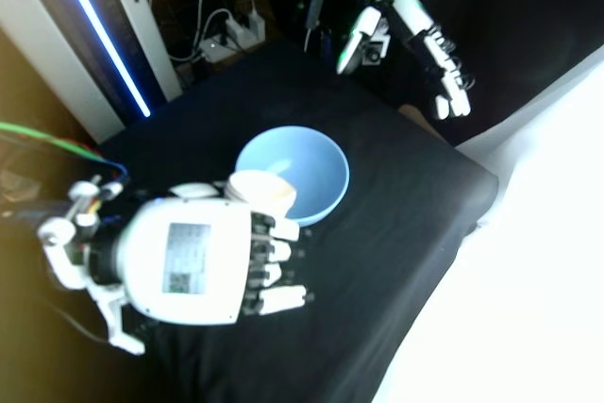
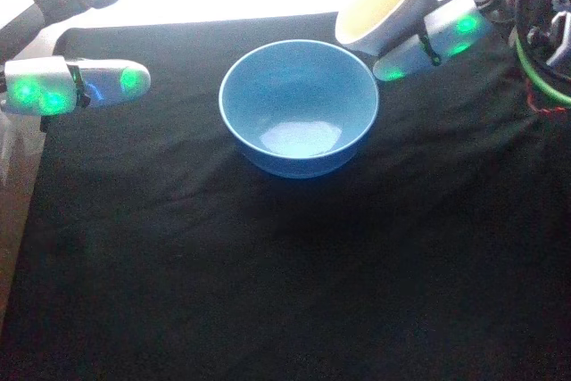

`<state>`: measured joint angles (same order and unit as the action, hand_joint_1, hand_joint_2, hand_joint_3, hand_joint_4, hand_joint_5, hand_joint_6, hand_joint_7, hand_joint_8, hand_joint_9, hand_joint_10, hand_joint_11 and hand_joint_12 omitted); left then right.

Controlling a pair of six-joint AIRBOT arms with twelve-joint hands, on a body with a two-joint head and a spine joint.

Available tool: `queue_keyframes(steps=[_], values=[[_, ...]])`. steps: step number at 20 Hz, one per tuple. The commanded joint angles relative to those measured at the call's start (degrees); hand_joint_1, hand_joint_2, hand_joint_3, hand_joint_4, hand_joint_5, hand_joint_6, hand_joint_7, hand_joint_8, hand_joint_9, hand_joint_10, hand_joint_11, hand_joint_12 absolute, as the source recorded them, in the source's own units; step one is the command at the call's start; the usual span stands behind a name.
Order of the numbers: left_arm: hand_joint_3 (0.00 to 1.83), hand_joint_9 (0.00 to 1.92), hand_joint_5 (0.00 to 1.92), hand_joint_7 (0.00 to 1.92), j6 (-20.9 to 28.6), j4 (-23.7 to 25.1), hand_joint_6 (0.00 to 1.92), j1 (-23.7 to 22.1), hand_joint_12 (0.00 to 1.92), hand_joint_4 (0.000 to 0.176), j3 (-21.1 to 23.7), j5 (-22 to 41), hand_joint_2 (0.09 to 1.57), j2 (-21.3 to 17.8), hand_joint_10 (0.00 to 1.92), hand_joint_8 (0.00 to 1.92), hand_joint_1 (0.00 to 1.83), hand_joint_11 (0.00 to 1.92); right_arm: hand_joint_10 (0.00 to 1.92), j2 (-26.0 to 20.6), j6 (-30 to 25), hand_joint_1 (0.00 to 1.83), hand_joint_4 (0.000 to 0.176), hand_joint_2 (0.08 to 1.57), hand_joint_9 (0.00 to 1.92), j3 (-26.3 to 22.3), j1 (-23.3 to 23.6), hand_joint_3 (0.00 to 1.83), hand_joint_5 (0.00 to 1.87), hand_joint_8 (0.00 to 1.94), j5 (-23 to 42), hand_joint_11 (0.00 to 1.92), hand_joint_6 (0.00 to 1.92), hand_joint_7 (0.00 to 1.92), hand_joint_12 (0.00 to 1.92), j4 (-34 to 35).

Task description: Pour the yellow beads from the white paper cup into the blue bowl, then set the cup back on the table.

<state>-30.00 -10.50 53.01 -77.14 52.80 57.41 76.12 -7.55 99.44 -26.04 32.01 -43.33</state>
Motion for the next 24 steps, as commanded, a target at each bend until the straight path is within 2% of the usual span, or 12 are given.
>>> queue_keyframes(steps=[1,3,4,7,10,11,13,14,17,20,23,24], values=[[0.00,0.21,0.02,0.32,0.5,-0.7,0.00,-1.0,0.15,0.066,-0.5,6.2,0.83,0.0,0.01,0.00,0.55,0.07,0.09,0.3,-1.2,1.29,0.000,1.01,1.46,0.0,1.4,0.00,1.17,0.41,4.1,0.89,0.56,1.37,1.19,0.6],[0.00,0.22,0.01,0.31,0.5,-0.2,0.00,-1.3,0.16,0.063,-0.6,5.7,0.84,0.0,0.01,0.00,0.54,0.09,0.08,0.4,-1.6,1.28,0.000,1.00,1.42,-0.1,2.1,0.00,1.21,0.45,3.3,0.81,0.49,1.35,1.30,-2.3],[0.00,0.21,0.02,0.31,0.5,0.1,0.00,-1.6,0.16,0.072,-0.7,5.4,0.84,0.0,0.01,0.00,0.56,0.08,0.10,0.4,-2.3,1.29,0.000,1.01,1.43,-0.1,2.6,0.00,1.27,0.68,3.0,0.84,0.29,1.27,1.39,-4.1],[0.00,0.21,0.03,0.31,0.5,1.1,0.00,-2.3,0.18,0.082,-0.7,4.4,0.82,0.0,0.01,0.00,0.56,0.11,0.14,0.4,-3.8,1.30,0.000,1.02,1.47,-0.6,4.6,0.00,1.24,0.70,1.5,0.99,0.32,1.27,1.28,-10.1],[0.00,0.21,0.01,0.30,0.5,1.9,0.00,-2.7,0.18,0.065,-0.8,3.6,0.83,0.0,0.00,0.00,0.57,0.11,1.00,0.4,-4.6,1.29,0.000,1.05,1.22,-1.4,6.2,0.00,1.16,0.92,0.4,1.04,0.39,1.17,1.64,-16.0],[0.00,0.20,0.02,0.31,0.5,2.1,0.00,-2.8,0.18,0.057,-0.8,3.4,0.84,0.0,0.00,0.00,0.56,0.11,1.20,0.4,-4.7,1.21,0.000,1.05,1.21,-1.7,6.6,0.00,1.15,0.68,0.0,1.08,0.62,1.24,1.72,-17.3],[0.00,0.21,0.01,0.32,0.5,2.6,0.00,-3.1,0.19,0.047,-0.8,2.8,0.85,0.1,0.00,0.01,0.52,0.12,0.99,0.4,-4.9,1.29,0.000,1.05,1.23,-2.1,7.3,0.00,1.12,0.84,-0.8,1.05,0.50,1.20,1.56,-20.0],[0.00,0.22,0.03,0.33,0.5,2.8,0.00,-3.1,0.27,0.051,-0.8,2.6,0.84,0.2,0.00,0.00,0.51,0.08,1.17,0.4,-5.0,1.28,0.000,1.05,1.21,-2.2,7.6,0.00,1.12,0.79,-1.0,1.07,0.66,1.16,1.68,-21.0],[0.00,0.19,0.04,0.36,0.5,3.4,0.00,-3.3,0.39,0.077,-0.8,1.7,0.84,0.2,0.00,0.00,0.53,0.00,1.38,0.4,-6.0,1.28,0.000,1.09,1.10,-2.8,9.2,0.00,1.07,1.10,-2.2,1.00,0.54,1.07,1.81,-25.9],[0.00,0.17,0.03,0.34,0.5,4.4,0.00,-3.8,0.26,0.074,-0.8,0.8,0.84,0.3,0.00,0.00,0.56,0.00,0.88,0.4,-6.1,1.28,0.000,1.08,1.12,-3.6,10.4,0.00,1.03,0.97,-3.6,0.91,0.68,1.12,1.52,-30.1],[0.00,0.17,0.01,0.34,0.5,4.7,0.00,-4.0,0.32,0.075,-0.9,0.4,0.85,0.4,0.00,0.00,0.53,0.00,1.20,0.4,-6.2,1.27,0.000,1.11,1.07,-3.9,10.9,0.00,1.00,1.13,-4.1,0.95,0.67,1.04,1.69,-32.7],[0.00,0.18,0.01,0.34,0.5,4.8,0.00,-4.0,0.36,0.074,-0.9,0.3,0.85,0.4,0.00,0.00,0.52,0.00,1.42,0.4,-6.3,1.26,0.000,1.11,1.04,-4.2,11.3,0.00,0.98,1.04,-4.4,0.96,0.90,1.00,1.81,-33.9]])
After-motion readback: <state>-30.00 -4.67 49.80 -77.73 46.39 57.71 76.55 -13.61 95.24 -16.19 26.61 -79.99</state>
